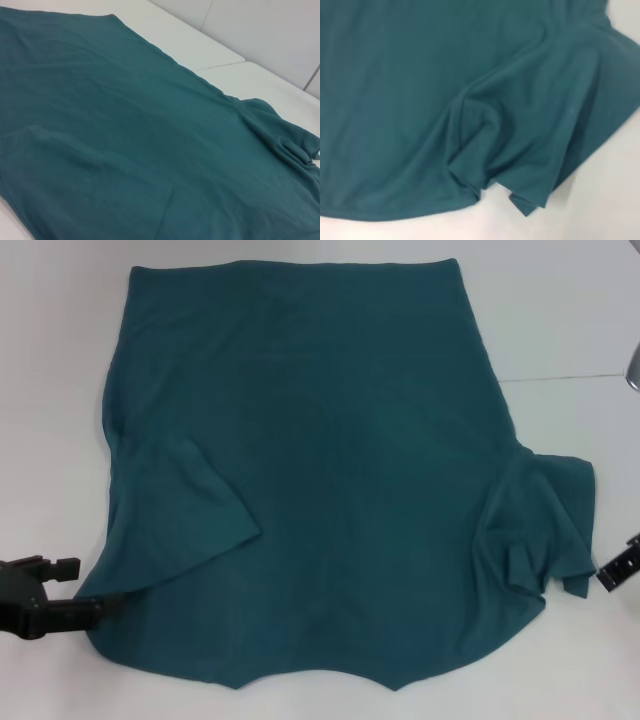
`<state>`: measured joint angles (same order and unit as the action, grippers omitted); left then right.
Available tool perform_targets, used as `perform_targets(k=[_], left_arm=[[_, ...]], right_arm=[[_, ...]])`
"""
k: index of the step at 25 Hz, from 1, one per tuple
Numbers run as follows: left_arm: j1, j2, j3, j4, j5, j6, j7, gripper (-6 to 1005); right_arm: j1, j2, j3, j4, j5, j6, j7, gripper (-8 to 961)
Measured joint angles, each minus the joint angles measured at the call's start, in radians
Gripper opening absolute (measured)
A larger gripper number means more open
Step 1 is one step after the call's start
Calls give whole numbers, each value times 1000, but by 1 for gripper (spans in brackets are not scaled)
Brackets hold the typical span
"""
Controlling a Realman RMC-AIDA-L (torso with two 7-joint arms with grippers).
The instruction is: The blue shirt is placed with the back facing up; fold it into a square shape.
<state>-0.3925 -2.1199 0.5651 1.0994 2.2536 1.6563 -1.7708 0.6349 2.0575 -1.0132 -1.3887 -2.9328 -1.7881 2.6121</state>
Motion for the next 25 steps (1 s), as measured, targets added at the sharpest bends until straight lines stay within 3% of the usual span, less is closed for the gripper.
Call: perform_targets(k=[12,18,25], left_arm=[[-3,-2,-1,-9,0,-15,3,934],[-10,-1,0,-30,0,-25,3,933],[-13,1,1,-39,0,-35,2,933]], right_arm=[[-24,-14,-40,156,-2,168,12,884],[-16,-34,-92,244,-1,239,38,882],[-10,-29,-99,262,0,287,39,882]])
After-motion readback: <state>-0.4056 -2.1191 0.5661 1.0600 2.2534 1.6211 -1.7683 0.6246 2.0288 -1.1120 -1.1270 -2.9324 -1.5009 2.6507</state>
